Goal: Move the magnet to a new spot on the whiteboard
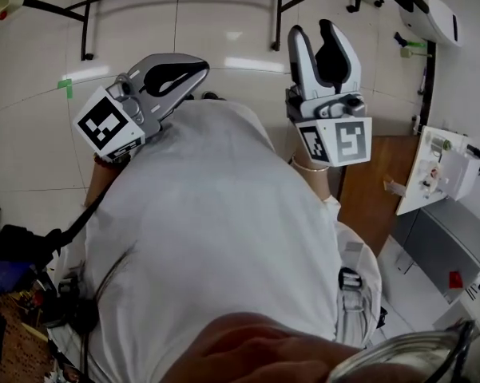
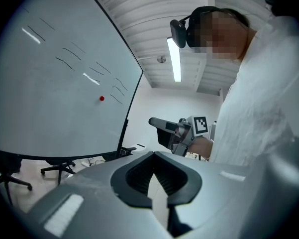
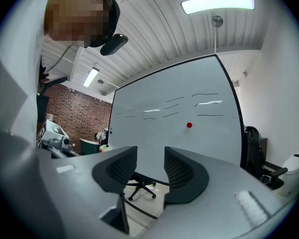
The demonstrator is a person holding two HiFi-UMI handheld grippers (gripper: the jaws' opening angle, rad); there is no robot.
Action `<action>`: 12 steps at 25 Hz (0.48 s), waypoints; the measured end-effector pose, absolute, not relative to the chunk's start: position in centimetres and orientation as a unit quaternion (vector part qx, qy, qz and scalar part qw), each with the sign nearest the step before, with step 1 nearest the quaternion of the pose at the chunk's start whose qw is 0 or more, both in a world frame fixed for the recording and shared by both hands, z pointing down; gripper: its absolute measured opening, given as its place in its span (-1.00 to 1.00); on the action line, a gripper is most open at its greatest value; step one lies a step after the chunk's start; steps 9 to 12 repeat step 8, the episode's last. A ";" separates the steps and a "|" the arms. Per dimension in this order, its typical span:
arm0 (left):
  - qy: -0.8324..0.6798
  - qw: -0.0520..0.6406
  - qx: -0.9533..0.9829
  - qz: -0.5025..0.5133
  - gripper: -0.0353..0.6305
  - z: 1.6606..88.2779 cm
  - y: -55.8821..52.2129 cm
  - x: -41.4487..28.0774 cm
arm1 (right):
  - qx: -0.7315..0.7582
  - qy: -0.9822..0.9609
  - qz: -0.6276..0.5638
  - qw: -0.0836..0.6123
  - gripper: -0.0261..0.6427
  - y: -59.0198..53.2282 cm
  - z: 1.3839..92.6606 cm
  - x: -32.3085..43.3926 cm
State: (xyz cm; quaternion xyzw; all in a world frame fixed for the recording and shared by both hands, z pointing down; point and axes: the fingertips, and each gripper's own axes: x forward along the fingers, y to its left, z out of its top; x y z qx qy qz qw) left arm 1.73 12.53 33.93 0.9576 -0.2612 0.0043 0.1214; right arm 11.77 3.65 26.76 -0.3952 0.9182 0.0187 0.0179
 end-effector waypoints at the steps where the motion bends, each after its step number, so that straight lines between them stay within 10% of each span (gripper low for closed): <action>1: -0.263 0.123 0.957 0.006 -0.89 34.0 12.4 1.9 | -0.392 0.920 0.016 0.016 -0.41 3.7 26.9 11.7; 12: -0.239 0.111 0.964 0.026 -0.89 33.5 9.7 3.9 | -0.421 0.906 0.010 0.032 -0.41 2.5 26.5 14.2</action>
